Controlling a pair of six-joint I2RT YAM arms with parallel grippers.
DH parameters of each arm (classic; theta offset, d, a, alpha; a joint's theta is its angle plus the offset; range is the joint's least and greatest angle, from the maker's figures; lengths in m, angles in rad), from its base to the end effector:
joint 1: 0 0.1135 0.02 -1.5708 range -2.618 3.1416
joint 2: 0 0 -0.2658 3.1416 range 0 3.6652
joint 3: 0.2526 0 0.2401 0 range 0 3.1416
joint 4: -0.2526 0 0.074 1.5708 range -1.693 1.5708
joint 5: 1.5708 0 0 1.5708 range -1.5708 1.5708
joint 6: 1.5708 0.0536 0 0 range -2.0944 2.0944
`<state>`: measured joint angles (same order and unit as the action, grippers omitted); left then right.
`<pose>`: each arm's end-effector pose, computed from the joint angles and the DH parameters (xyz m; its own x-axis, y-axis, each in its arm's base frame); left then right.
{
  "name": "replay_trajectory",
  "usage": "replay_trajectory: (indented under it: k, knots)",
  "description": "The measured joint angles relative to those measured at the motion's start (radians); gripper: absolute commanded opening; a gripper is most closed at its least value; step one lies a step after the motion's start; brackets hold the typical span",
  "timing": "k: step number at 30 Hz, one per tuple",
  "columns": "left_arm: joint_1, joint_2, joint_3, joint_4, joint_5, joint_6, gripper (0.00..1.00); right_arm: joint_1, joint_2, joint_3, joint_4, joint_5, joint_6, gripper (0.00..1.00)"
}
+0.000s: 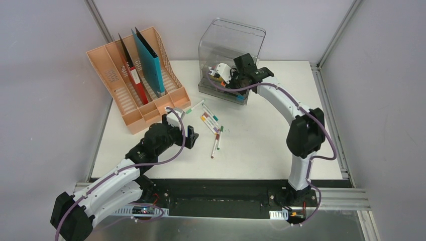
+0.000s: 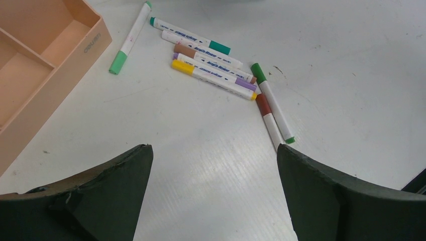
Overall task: Organize the desk
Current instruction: Place the stationery in the drawer.
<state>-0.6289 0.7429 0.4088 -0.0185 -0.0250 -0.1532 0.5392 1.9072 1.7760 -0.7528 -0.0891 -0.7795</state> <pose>0.1490 -0.1067 0.2297 -0.3628 0.0753 -0.9288 0.5198 0.8436 -0.1347 0.3638 0.2233 0.2950 -0.0785 -0.8628 -0.4994 -0.8646 0.3082 -0.3968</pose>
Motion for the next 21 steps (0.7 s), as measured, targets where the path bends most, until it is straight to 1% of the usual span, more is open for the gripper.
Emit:
replay_trajectory:
  k: [1,5,9,11,14,17,21]
  knots:
    - [0.000,0.000,0.000,0.000,0.000,0.000,0.97,0.000,0.010,0.003,0.004,0.007,0.002,0.06]
    - [0.000,-0.003,-0.002,0.000,0.000,0.000,0.97,0.000,0.040,0.015,0.024,0.033,0.008,0.20]
    - [0.000,-0.005,-0.006,0.000,0.000,0.000,0.97,0.000,0.059,0.021,0.040,0.054,0.023,0.41]
    - [0.000,-0.005,-0.008,0.000,0.000,0.000,0.97,0.000,0.063,0.023,0.044,0.059,0.031,0.47]
    - [0.000,-0.005,-0.008,-0.001,-0.001,0.000,0.97,0.000,0.065,0.027,0.045,0.055,0.050,0.52]
    - [0.000,-0.005,-0.008,-0.001,-0.001,-0.001,0.97,0.001,0.065,0.027,0.043,0.028,0.076,0.53]
    - [0.000,-0.003,-0.008,-0.001,-0.001,-0.001,0.97,0.001,0.063,0.027,0.026,-0.053,0.119,0.54]
